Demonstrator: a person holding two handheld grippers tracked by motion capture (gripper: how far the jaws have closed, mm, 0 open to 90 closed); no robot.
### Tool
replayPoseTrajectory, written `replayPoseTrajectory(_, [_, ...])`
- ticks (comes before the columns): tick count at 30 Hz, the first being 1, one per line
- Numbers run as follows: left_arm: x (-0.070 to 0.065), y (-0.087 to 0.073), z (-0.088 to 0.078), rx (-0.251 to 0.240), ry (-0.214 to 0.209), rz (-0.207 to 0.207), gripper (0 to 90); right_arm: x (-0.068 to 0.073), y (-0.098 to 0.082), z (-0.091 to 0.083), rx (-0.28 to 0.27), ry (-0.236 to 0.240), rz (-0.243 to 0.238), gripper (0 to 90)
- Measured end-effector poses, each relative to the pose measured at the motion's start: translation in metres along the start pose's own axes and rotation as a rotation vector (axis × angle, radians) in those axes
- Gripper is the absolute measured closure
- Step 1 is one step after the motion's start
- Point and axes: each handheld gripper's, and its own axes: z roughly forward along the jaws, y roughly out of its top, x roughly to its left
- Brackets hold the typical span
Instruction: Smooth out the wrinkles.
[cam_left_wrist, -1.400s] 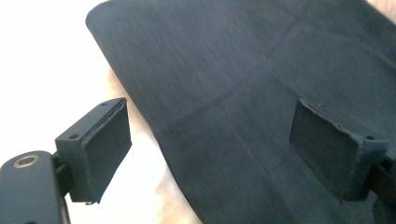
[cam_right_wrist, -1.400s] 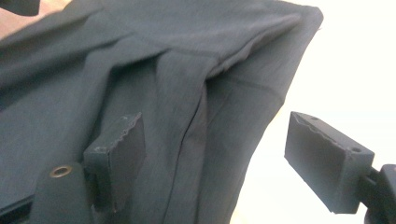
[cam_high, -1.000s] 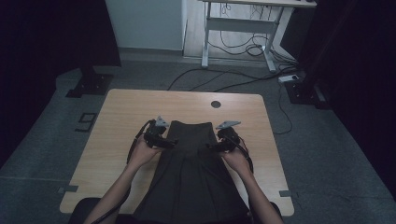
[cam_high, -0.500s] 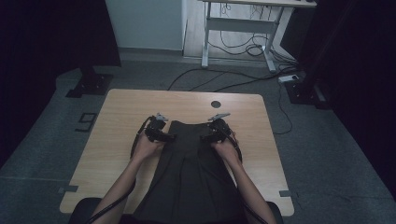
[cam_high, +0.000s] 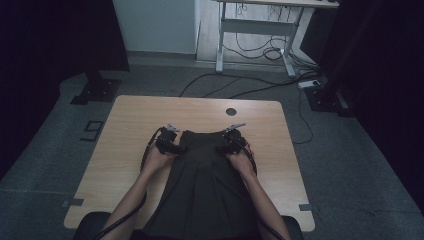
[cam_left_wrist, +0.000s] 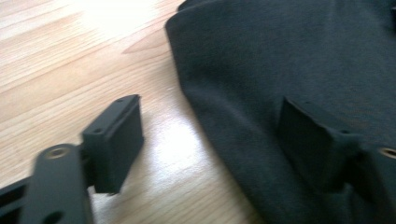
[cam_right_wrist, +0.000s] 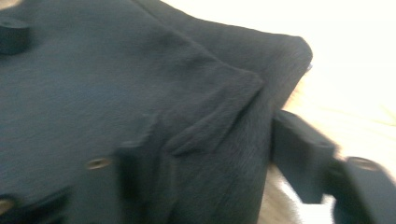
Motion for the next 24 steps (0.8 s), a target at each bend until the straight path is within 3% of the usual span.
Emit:
replayPoseTrajectory(5, [-0.004,0.002,-0.002,0.004,-0.046,0.012,47.9,0.004,0.001,-0.002,0.012,0.036,0.019,63.6])
replayPoseTrajectory(8, [-0.004,0.002,-0.002,0.007,-0.073,0.020,61.1,0.004,0.001,-0.003,0.011,0.048,0.011,67.1])
replayPoseTrajectory(10, [-0.003,0.002,-0.002,0.000,-0.119,0.024,72.4,0.006,0.000,-0.004,0.006,0.048,-0.014,72.0])
replayPoseTrajectory(12, [-0.005,0.004,-0.003,0.003,-0.108,0.070,78.7,0.006,0.001,-0.006,0.003,0.050,-0.016,73.5])
replayPoseTrajectory(14, [-0.007,0.007,-0.005,-0.005,-0.091,0.117,80.7,0.006,0.003,-0.010,-0.011,0.055,-0.020,74.4])
replayPoseTrajectory(17, [-0.003,0.022,-0.015,-0.080,-0.082,0.104,81.6,0.003,0.012,-0.021,-0.042,0.053,-0.036,74.9])
replayPoseTrajectory(24, [0.008,0.062,-0.026,-0.171,-0.030,0.122,81.6,-0.009,0.045,-0.038,-0.123,0.026,-0.035,75.1])
